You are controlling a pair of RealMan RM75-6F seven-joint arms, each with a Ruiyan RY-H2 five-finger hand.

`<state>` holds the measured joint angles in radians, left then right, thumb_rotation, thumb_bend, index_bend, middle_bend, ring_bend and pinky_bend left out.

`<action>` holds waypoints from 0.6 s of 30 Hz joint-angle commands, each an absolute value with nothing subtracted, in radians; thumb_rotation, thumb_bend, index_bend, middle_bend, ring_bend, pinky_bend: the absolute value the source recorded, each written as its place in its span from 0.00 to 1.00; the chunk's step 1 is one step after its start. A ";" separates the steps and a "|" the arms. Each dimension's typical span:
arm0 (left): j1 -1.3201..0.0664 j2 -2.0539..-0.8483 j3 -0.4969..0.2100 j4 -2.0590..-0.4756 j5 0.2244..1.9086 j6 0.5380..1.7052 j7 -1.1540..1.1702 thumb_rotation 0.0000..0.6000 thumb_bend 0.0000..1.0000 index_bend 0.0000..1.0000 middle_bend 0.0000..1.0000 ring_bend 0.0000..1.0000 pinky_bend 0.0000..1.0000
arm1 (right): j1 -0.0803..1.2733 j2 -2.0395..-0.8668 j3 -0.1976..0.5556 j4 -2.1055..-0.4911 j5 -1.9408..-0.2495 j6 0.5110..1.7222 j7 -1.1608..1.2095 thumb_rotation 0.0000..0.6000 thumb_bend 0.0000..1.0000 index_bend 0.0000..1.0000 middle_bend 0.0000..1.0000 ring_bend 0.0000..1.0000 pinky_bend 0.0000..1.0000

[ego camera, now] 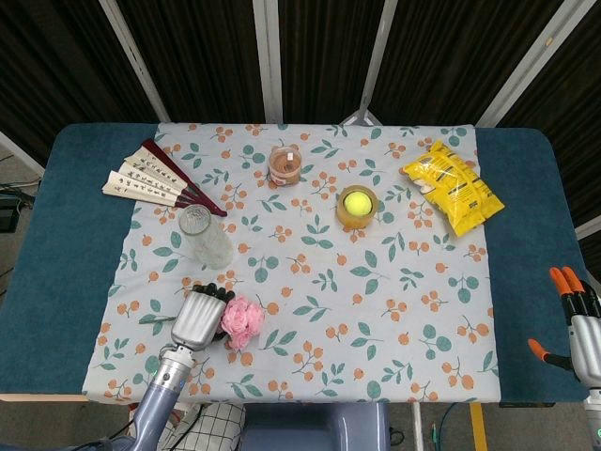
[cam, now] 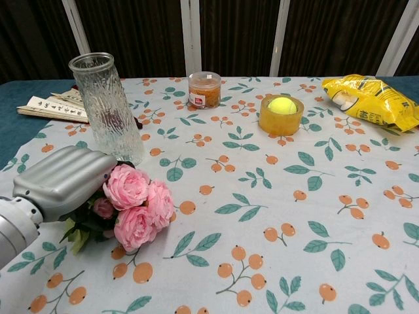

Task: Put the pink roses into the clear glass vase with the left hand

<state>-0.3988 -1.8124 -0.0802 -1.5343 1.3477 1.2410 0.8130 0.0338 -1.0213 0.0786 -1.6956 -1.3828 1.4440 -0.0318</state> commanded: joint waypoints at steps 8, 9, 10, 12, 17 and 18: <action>-0.412 -1.739 -0.073 -1.682 1.525 1.323 0.612 1.00 0.43 0.42 0.46 0.36 0.47 | 0.032 -1.018 0.079 -1.698 -1.379 1.445 -0.027 1.00 0.19 0.04 0.04 0.04 0.30; -0.412 -1.720 -0.075 -1.715 1.534 1.330 0.610 1.00 0.43 0.42 0.46 0.36 0.47 | 0.031 -1.017 0.079 -1.699 -1.379 1.445 -0.027 1.00 0.19 0.04 0.04 0.04 0.30; -0.413 -1.699 -0.080 -1.748 1.544 1.335 0.610 1.00 0.43 0.42 0.46 0.36 0.47 | 0.031 -1.017 0.079 -1.700 -1.380 1.445 -0.027 1.00 0.19 0.04 0.04 0.04 0.30; -0.416 -1.658 -0.092 -1.819 1.556 1.342 0.611 1.00 0.43 0.42 0.46 0.36 0.47 | 0.031 -1.018 0.079 -1.700 -1.380 1.444 -0.028 1.00 0.19 0.04 0.04 0.04 0.30; -0.447 -1.554 -0.169 -2.007 1.537 1.317 0.614 1.00 0.43 0.42 0.45 0.36 0.47 | 0.032 -1.020 0.078 -1.703 -1.379 1.444 -0.036 1.00 0.19 0.04 0.04 0.04 0.30; -0.458 -1.536 -0.191 -2.037 1.526 1.307 0.628 1.00 0.43 0.42 0.45 0.36 0.47 | 0.032 -1.021 0.078 -1.703 -1.378 1.444 -0.037 1.00 0.19 0.04 0.04 0.04 0.30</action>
